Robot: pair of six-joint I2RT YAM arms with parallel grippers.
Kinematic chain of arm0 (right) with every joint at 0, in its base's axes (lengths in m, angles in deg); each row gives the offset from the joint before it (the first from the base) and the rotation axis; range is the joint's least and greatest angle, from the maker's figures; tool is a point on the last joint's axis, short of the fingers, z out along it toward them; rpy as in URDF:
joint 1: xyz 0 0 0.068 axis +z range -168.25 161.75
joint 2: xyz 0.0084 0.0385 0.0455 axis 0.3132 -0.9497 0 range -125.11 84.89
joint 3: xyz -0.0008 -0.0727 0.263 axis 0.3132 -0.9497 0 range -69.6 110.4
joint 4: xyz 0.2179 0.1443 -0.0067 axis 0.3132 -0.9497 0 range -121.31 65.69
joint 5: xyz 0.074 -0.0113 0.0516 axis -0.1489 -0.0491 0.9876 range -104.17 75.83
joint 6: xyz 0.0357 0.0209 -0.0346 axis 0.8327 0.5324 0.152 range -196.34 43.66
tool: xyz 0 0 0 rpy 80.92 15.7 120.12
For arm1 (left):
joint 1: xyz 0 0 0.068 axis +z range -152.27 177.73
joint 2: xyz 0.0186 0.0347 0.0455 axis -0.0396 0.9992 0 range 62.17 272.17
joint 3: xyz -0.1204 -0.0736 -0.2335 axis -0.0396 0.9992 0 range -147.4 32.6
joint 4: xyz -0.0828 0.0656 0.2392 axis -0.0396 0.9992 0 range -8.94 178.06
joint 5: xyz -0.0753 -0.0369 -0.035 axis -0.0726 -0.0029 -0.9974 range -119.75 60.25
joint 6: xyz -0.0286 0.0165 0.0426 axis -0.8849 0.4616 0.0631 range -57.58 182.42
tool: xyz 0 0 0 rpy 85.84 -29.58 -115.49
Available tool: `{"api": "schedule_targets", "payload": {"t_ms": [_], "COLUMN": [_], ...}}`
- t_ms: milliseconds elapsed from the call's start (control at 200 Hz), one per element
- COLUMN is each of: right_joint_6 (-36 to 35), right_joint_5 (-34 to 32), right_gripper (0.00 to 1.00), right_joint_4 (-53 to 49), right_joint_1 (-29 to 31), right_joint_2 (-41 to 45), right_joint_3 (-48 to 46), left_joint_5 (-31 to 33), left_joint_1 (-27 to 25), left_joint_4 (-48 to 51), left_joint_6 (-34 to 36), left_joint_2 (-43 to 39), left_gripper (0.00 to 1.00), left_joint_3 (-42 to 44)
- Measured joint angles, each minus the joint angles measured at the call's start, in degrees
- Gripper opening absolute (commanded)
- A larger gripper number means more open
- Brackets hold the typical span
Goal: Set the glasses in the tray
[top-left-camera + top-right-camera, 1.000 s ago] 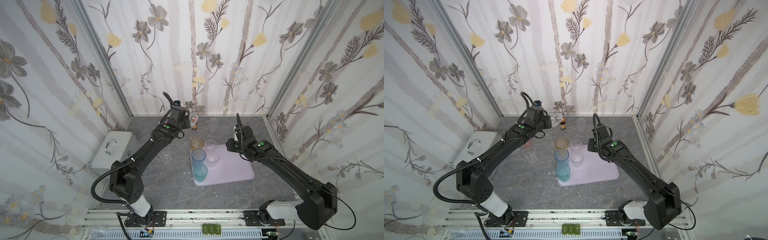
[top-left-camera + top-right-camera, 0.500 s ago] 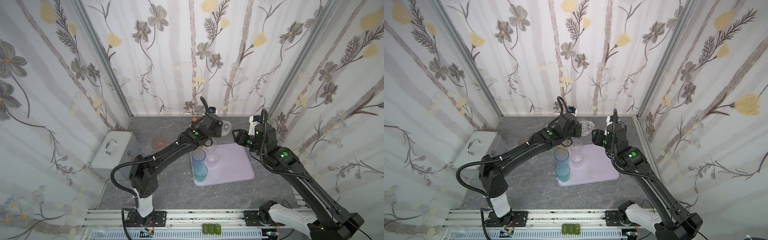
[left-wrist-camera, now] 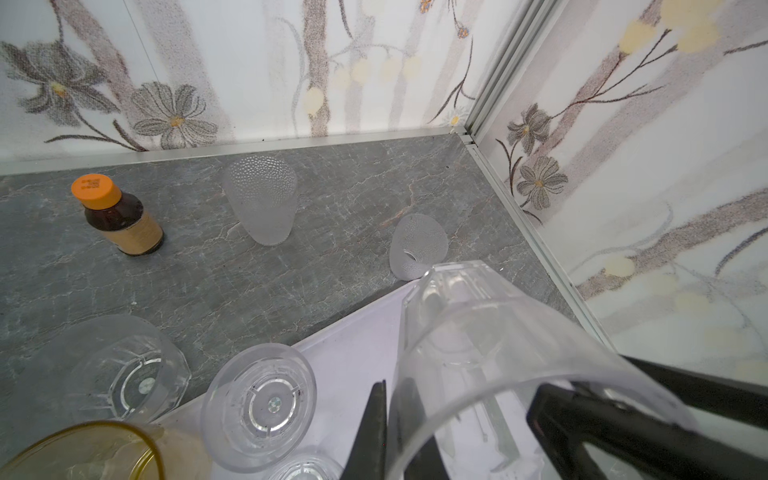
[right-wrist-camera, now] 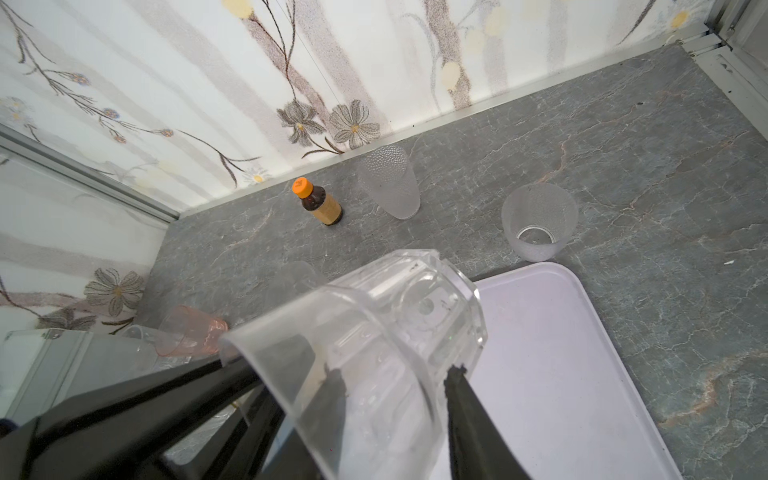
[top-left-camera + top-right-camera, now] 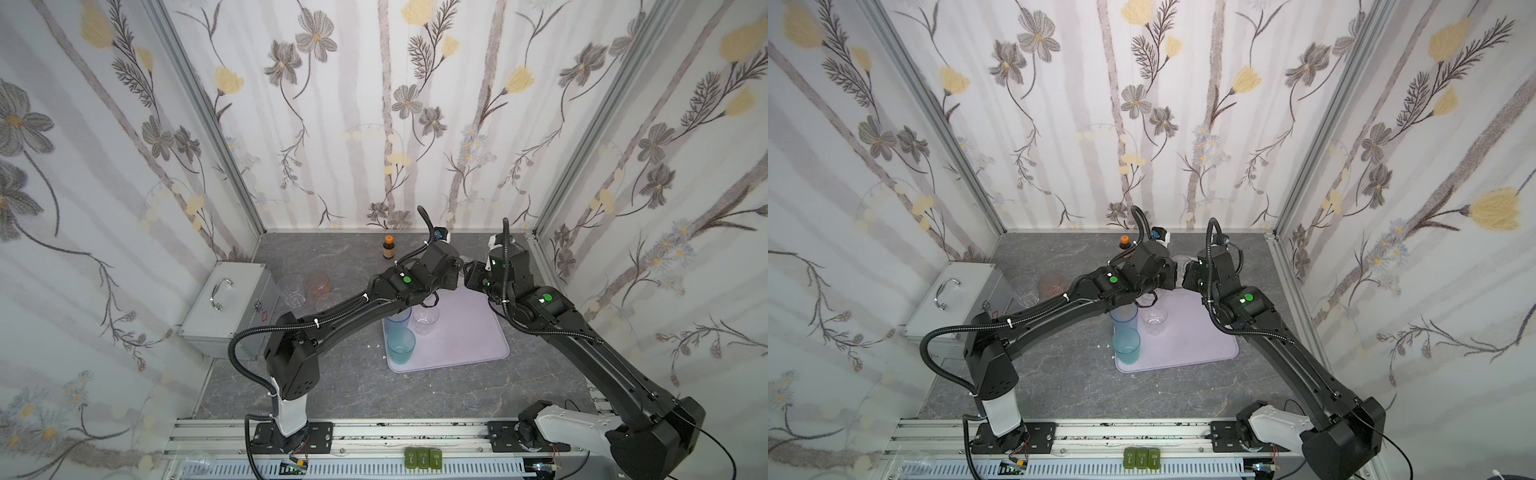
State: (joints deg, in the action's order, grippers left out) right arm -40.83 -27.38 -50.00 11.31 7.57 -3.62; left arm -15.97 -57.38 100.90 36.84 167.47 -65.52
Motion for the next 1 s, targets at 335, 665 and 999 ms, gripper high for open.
{"api": "schedule_targets", "payload": {"t_ms": [335, 665, 999], "right_joint_6": [-2.62, -7.21, -7.50], "right_joint_5": [-4.28, -1.95, 4.68], "right_gripper": [0.00, 0.00, 0.00], "right_joint_4": [-3.32, -11.39, -23.17], "right_joint_1": [-1.05, -4.79, -1.11], "right_joint_2": [-1.09, 0.37, 1.97], "right_joint_3": [-1.46, -4.17, -14.29], "left_joint_5": [-2.58, 1.01, 12.87], "left_joint_1": [-1.46, 0.11, 14.19], "left_joint_4": [0.04, -2.19, -5.55], "left_joint_6": [-0.63, 2.67, 5.68], "left_joint_2": [-1.40, -10.86, -29.59], "left_gripper": [0.28, 0.55, 0.59], "left_joint_3": [0.74, 9.44, 36.13]}}
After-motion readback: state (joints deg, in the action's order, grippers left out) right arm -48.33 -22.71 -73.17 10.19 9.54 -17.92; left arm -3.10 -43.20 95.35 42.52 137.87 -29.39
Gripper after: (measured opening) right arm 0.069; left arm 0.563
